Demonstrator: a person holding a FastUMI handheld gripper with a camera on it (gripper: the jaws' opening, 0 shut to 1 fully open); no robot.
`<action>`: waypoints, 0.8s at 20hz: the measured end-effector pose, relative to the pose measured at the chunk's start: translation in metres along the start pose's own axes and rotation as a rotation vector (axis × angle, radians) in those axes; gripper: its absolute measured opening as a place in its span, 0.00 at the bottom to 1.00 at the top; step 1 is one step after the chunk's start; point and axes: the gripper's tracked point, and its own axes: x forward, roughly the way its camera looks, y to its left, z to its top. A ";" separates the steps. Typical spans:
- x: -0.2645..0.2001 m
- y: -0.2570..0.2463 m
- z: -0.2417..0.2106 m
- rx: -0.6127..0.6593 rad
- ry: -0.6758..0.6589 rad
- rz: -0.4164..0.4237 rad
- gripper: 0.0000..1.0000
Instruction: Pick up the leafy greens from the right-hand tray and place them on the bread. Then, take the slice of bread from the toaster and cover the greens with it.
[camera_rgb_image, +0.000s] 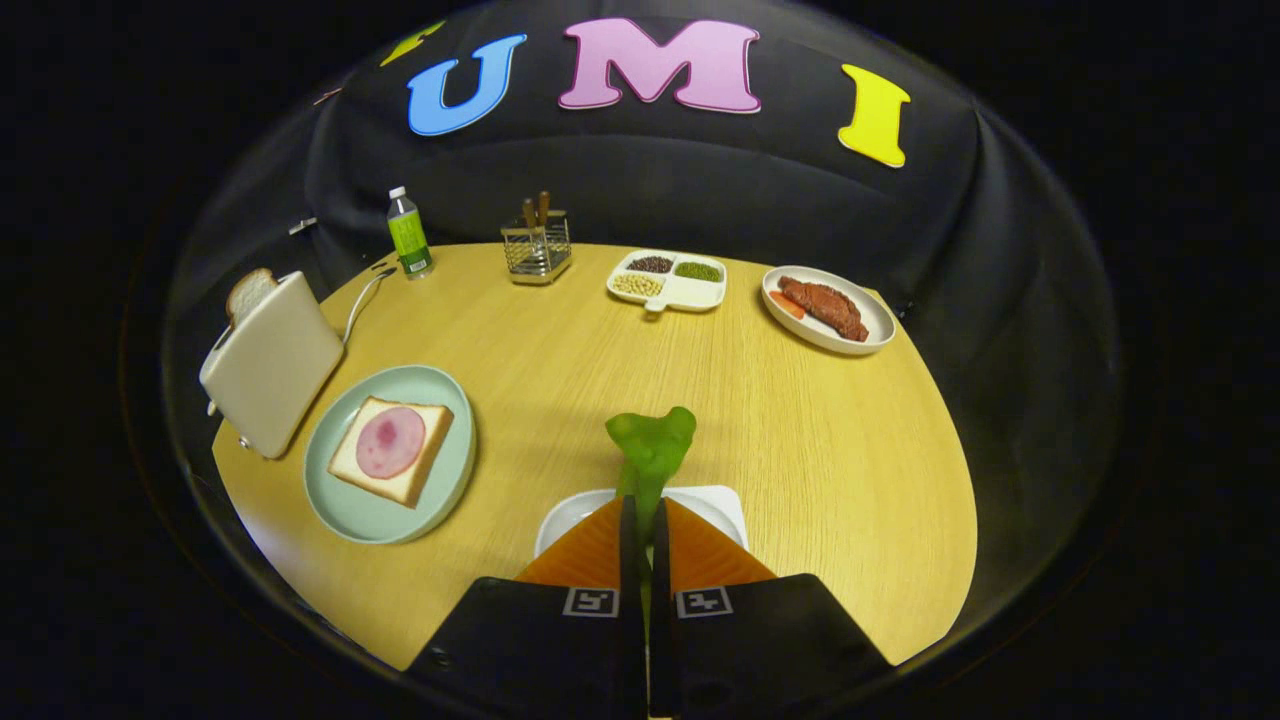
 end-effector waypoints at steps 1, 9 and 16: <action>-0.008 0.006 0.011 -0.004 -0.017 0.005 0.06; -0.046 0.088 0.090 -0.082 -0.190 0.099 0.06; -0.023 0.164 0.091 -0.196 -0.187 0.176 0.06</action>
